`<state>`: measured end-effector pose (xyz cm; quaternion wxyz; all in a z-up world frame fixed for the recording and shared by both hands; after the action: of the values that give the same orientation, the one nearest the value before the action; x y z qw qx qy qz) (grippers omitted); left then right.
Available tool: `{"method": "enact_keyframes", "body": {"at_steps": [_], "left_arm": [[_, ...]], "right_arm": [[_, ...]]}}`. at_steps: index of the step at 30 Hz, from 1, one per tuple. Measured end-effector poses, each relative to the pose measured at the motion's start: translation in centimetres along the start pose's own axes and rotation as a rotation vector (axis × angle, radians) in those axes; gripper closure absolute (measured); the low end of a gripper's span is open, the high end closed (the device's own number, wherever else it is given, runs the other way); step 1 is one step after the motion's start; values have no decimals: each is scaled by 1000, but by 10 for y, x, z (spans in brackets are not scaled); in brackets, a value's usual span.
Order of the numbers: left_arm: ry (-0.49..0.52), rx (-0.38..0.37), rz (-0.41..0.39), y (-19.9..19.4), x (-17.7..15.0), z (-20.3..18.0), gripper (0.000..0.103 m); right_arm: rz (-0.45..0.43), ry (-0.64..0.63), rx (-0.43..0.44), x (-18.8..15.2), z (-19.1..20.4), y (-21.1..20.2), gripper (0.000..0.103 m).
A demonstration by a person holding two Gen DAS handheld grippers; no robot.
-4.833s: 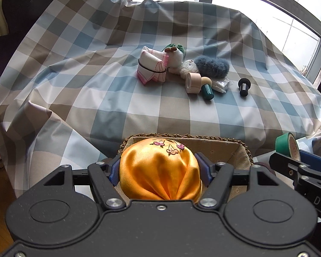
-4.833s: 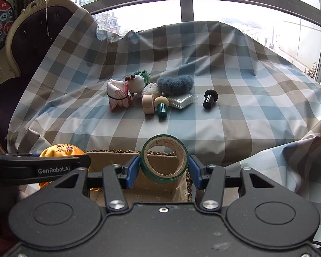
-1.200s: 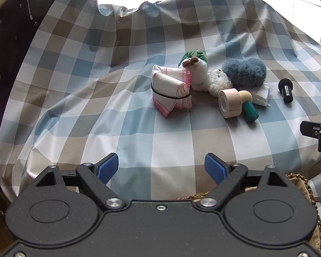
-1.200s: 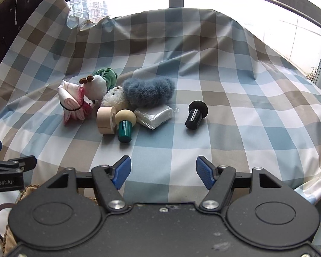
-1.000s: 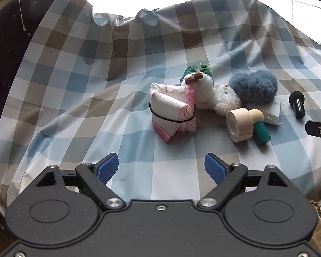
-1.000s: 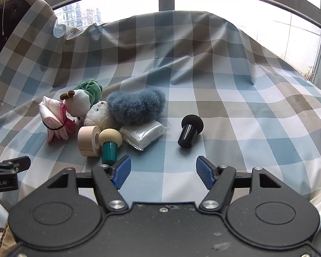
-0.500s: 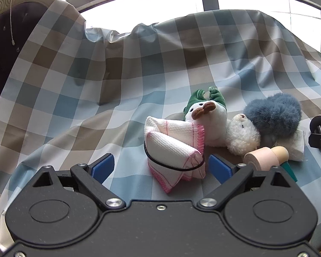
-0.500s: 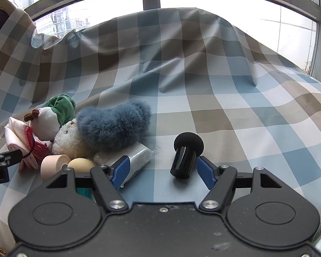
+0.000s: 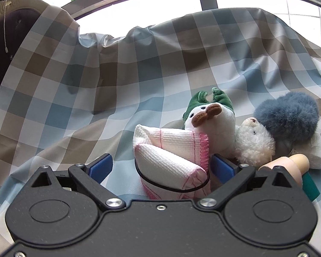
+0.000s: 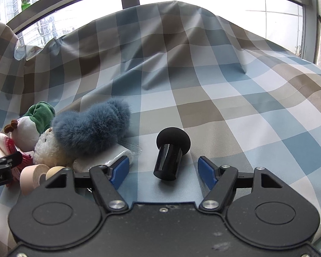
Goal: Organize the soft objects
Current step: 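Reach the left tool to the white-pink towel while the right tool reaches the black stopper, then close the left tool on the towel while the right tool grasps the black stopper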
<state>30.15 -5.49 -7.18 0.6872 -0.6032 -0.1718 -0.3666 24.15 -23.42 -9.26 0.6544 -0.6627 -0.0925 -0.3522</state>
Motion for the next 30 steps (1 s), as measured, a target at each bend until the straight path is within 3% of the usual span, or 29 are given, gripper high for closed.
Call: {"method": "enact_keyframes", "body": {"at_steps": [18,22,23,30], "left_arm": [[-108,-162,65,48,-12,9,3],[-94,-137,53,49,-13,5,2],[-95,-137,54,50,-13,5,2],[-96,-137,49,51,-14,4,2]], "right_arm": [[0,45,-23,-2,-9,4,33],[-4,47,-21,-3,-11,0,37],[-3,42,-14,-4,-10,-2,43],[31,-52,143,-5,12,-7,52]]}}
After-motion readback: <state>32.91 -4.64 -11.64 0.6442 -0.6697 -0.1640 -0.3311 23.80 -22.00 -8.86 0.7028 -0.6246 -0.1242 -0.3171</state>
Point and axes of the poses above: each gripper's, at about its wrist camera, not at the fingertips, and y roughly the way its jaws point, z to its left, x to its top, the point moved 5 cm from there along y, roughly the way its jaws point, and after that the axes turned 13 degrees about z, right-handed, at the moved point
